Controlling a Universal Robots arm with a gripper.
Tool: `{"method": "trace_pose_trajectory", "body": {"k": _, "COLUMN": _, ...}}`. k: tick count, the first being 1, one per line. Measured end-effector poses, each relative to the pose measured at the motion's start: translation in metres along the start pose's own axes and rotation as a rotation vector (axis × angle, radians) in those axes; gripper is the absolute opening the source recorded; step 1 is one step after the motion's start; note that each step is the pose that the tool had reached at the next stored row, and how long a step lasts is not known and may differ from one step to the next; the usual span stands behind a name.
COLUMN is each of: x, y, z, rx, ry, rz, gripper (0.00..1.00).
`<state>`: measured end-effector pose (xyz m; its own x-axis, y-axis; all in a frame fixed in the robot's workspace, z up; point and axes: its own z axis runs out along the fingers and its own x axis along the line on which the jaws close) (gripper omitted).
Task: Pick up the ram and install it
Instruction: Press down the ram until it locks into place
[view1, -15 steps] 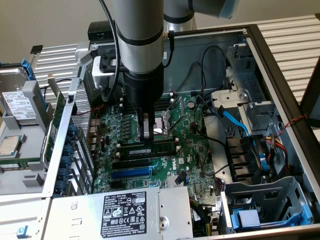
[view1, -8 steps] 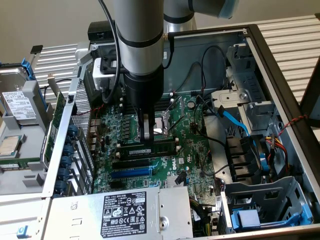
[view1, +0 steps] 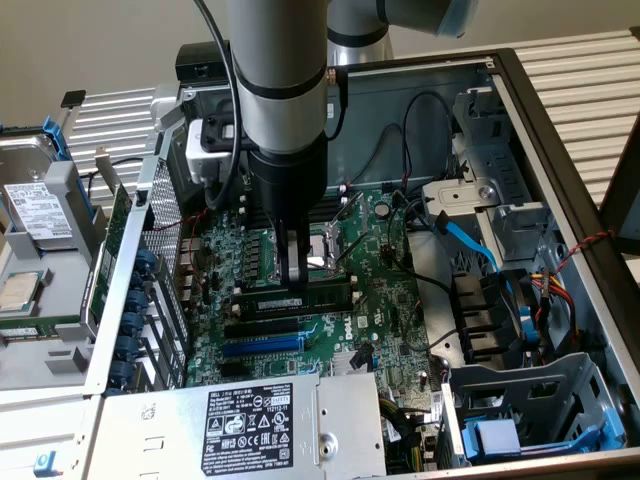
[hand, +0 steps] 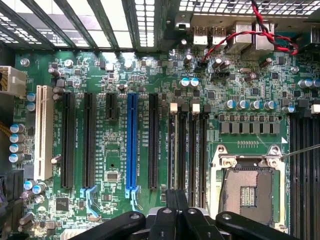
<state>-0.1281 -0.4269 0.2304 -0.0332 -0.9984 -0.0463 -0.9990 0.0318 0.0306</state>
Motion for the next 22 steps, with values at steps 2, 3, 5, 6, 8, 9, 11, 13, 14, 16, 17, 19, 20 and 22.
{"method": "trace_pose_trajectory", "body": {"k": 2, "x": 0.0001, "y": 0.0, "z": 0.0006, "rx": -0.0002, "ry": 0.0002, "rz": -0.001, "gripper": 0.11}}
{"method": "trace_pose_trajectory", "body": {"k": 3, "x": 0.0001, "y": 0.0001, "z": 0.0007, "rx": -0.0002, "ry": 0.0002, "rz": -0.002, "gripper": 0.11}}
{"method": "trace_pose_trajectory", "body": {"k": 5, "x": 0.0, "y": 0.0, "z": 0.001, "rx": -0.0001, "ry": -0.0001, "rz": -0.003, "gripper": 0.11}}
{"method": "trace_pose_trajectory", "body": {"k": 6, "x": 0.0, "y": 0.0001, "z": 0.001, "rx": -0.0001, "ry": -0.0001, "rz": -0.004, "gripper": 0.11}}
{"method": "trace_pose_trajectory", "body": {"k": 8, "x": 0.0001, "y": 0.0001, "z": 0.001, "rx": -0.0001, "ry": -0.0001, "rz": -0.005, "gripper": 0.11}}
{"method": "trace_pose_trajectory", "body": {"k": 9, "x": 0.0003, "y": 0.0001, "z": 0.001, "rx": 0.0, "ry": -0.0001, "rz": -0.005, "gripper": 0.11}}
{"method": "trace_pose_trajectory", "body": {"k": 11, "x": 0.0004, "y": 0.0001, "z": 0.001, "rx": -0.0002, "ry": -0.0002, "rz": -0.006, "gripper": 0.11}}
{"method": "trace_pose_trajectory", "body": {"k": 13, "x": 0.0004, "y": 0.0, "z": 0.0011, "rx": -0.0002, "ry": -0.0002, "rz": -0.007, "gripper": 0.11}}
{"method": "trace_pose_trajectory", "body": {"k": 14, "x": 0.0005, "y": 0.0, "z": 0.0011, "rx": -0.0003, "ry": -0.0002, "rz": -0.008, "gripper": 0.11}}
{"method": "trace_pose_trajectory", "body": {"k": 16, "x": 0.0007, "y": 0.0001, "z": 0.0011, "rx": -0.0003, "ry": -0.0001, "rz": -0.009, "gripper": 0.11}}
{"method": "trace_pose_trajectory", "body": {"k": 17, "x": 0.0007, "y": 0.0001, "z": 0.0012, "rx": -0.0004, "ry": 0.0, "rz": -0.009, "gripper": 0.11}}
{"method": "trace_pose_trajectory", "body": {"k": 19, "x": 0.0008, "y": 0.0001, "z": 0.0017, "rx": -0.0004, "ry": 0.0, "rz": -0.01, "gripper": 0.11}}
{"method": "trace_pose_trajectory", "body": {"k": 20, "x": 0.0008, "y": 0.0001, "z": 0.002, "rx": -0.0005, "ry": 0.0001, "rz": -0.01, "gripper": 0.11}}
{"method": "trace_pose_trajectory", "body": {"k": 22, "x": 0.0008, "y": 0.0001, "z": 0.0029, "rx": -0.0002, "ry": -0.0006, "rz": -0.011, "gripper": 0.11}}
